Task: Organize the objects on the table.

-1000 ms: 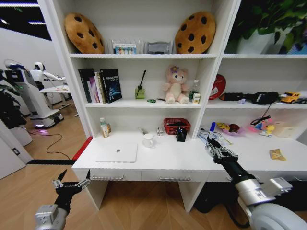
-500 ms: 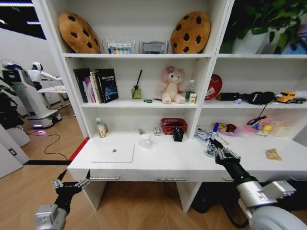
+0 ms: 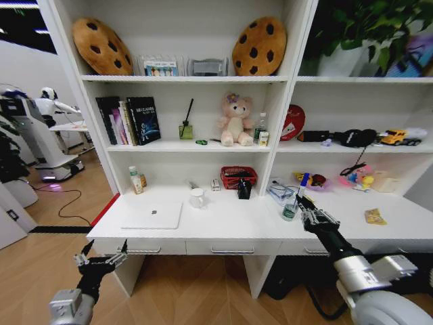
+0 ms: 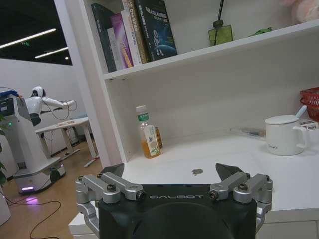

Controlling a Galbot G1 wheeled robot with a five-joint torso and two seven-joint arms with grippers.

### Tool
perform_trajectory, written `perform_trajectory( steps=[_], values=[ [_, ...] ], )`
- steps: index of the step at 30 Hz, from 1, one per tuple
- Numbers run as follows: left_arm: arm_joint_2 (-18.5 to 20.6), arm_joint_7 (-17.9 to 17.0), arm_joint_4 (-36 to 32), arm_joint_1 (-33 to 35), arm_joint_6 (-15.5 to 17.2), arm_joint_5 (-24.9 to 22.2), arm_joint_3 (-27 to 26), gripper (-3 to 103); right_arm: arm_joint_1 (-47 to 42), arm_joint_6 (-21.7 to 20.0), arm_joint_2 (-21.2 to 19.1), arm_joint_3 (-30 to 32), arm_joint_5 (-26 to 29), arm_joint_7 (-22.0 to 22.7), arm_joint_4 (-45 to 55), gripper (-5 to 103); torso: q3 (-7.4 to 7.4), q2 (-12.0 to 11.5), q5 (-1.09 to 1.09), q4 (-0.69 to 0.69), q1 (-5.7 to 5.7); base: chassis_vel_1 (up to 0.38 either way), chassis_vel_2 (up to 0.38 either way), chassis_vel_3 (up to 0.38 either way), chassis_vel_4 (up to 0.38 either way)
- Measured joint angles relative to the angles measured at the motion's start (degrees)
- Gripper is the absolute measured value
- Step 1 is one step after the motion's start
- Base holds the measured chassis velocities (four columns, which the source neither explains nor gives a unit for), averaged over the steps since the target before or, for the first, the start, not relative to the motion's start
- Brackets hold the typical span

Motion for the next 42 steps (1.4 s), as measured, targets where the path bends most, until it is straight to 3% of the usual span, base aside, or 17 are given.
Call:
perform_trajectory(
  steps=[5,7,12,26,42],
  values=[
    [0.0,0.0,0.0,0.0,0.0,0.0,0.0,100,-0.1,0.3,0.1,-0.3,-0.2,-0.3,0.0,10,-0.01,0.0,0.04,0.01,-0.01,-0.089,-0.140,0.122,0.077],
    [0.0,0.0,0.0,0.0,0.0,0.0,0.0,100,-0.2,0.1,0.5,-0.5,-0.2,-0.3,0.0,10,-0.02,0.0,-0.02,-0.05,0.00,-0.039,-0.024,-0.004,-0.018],
    [0.0,0.0,0.0,0.0,0.0,0.0,0.0,100,-0.1,-0.3,0.9,-0.6,0.2,-0.5,0.0,10,-0.02,0.0,-0.04,0.01,-0.01,0.015,0.047,-0.014,-0.034],
    [0.0,0.0,0.0,0.0,0.0,0.0,0.0,100,-0.4,-0.5,1.2,-1.3,0.7,0.1,0.0,10,-0.04,0.0,0.00,-0.01,-0.04,-0.125,0.041,0.133,-0.037],
    [0.0,0.0,0.0,0.0,0.0,0.0,0.0,100,-2.8,2.7,4.0,-10.8,-7.6,-3.8,0.0,10,-0.02,-0.1,-0.04,-0.02,0.06,-0.254,0.163,0.238,-0.150]
  ],
)
